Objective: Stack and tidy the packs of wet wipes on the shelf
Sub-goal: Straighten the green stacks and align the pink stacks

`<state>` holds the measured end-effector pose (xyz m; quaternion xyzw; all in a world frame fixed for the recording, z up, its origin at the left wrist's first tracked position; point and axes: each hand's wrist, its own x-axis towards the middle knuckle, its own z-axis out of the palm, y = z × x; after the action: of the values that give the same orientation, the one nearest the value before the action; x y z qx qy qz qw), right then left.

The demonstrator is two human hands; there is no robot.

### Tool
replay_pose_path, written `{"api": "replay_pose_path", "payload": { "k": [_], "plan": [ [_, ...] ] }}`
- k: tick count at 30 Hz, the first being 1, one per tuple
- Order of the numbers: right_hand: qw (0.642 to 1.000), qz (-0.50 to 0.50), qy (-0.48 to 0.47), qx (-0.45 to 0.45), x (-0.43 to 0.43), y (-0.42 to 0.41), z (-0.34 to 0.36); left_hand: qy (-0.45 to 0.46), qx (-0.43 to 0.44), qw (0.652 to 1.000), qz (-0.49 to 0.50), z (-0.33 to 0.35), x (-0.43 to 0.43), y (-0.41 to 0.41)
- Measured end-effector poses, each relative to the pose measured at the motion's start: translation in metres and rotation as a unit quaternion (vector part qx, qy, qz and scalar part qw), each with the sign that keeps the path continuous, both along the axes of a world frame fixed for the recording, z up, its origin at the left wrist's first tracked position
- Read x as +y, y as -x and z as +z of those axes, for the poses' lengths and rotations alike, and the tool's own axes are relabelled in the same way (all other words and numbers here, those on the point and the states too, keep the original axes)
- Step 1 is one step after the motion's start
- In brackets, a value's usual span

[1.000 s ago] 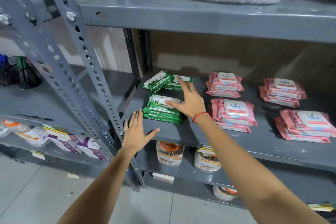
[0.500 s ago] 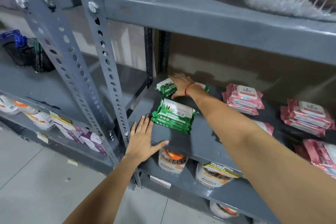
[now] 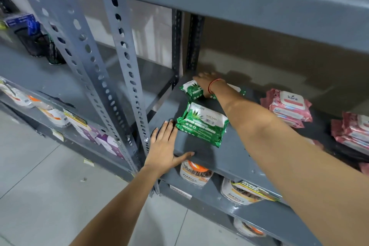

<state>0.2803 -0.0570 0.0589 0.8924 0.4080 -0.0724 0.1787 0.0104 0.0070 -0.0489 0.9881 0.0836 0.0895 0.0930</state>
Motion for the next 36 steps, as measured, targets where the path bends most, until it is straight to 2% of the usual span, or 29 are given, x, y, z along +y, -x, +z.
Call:
{"api": "replay_pose_path", "payload": {
  "k": [4,12,19,21,24,28,36],
  "plan": [
    [0.999,0.015,-0.021,-0.022,0.0,-0.004,0.007,-0.003,-0.002,1.0,0.0,0.001,0.0,0.0],
    [0.993,-0.086,-0.078,-0.005,-0.042,-0.021,0.021,-0.01,0.0,1.0,-0.004,0.002,0.0,0.001],
    [0.983,-0.133,-0.112,0.062,-0.069,-0.024,0.011,-0.006,0.005,1.0,-0.007,0.001,0.001,0.0],
    [0.976,-0.139,-0.149,0.082,-0.074,-0.024,0.011,-0.01,0.007,1.0,-0.007,0.001,0.001,0.0],
    [0.964,-0.122,-0.214,0.096,-0.081,-0.028,0.01,-0.014,0.01,1.0,-0.005,0.001,0.001,0.0],
    [0.957,-0.114,-0.233,0.133,-0.09,-0.027,0.0,-0.016,0.005,1.0,-0.005,0.002,0.001,0.0],
    [0.924,-0.209,-0.314,0.065,-0.094,-0.011,-0.017,-0.006,0.005,1.0,-0.008,0.003,0.0,0.0]
  ]
}}
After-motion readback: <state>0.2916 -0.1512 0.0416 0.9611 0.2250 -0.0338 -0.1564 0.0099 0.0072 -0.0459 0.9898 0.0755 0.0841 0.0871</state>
